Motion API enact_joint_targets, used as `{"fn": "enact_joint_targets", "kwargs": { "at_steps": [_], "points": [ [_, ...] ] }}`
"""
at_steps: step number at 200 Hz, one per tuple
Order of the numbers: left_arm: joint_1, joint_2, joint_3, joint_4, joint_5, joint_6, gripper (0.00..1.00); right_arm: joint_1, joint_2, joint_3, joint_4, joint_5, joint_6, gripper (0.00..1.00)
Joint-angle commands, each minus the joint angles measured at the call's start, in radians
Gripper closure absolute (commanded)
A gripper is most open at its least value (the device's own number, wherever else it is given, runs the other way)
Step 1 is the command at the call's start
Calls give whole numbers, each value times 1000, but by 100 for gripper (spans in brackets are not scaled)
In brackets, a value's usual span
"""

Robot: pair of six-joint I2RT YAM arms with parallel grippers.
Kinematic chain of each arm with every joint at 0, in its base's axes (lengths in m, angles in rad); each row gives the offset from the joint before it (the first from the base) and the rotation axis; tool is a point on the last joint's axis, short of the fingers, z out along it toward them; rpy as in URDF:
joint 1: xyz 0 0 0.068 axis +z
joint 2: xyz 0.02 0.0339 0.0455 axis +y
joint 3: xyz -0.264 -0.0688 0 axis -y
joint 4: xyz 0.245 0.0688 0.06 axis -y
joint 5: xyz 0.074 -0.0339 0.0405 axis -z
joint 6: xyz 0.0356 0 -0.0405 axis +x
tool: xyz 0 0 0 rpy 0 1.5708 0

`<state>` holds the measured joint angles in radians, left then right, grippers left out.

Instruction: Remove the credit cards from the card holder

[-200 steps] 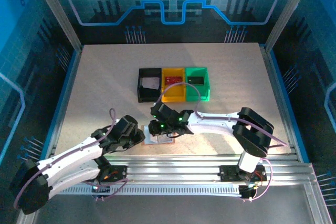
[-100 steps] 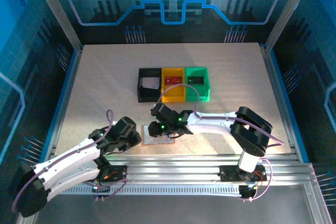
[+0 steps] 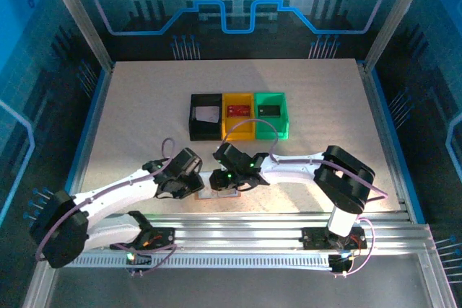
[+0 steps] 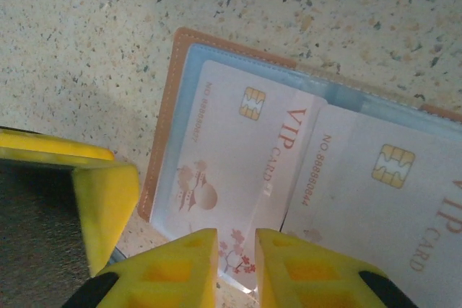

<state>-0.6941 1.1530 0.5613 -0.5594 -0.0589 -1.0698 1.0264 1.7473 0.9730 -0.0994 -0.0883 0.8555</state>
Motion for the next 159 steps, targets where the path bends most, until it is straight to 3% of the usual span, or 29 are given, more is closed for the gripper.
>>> {"fn": "enact_joint_targets", "kwargs": {
  "at_steps": [1,159],
  "points": [
    [-2,40,27,-2,20,24,64,-17,26,-29,33,-15,0,80],
    [-13,218,-95,188,72,-15,64,-32,66,-88,159,-66,19,77]
  ]
}}
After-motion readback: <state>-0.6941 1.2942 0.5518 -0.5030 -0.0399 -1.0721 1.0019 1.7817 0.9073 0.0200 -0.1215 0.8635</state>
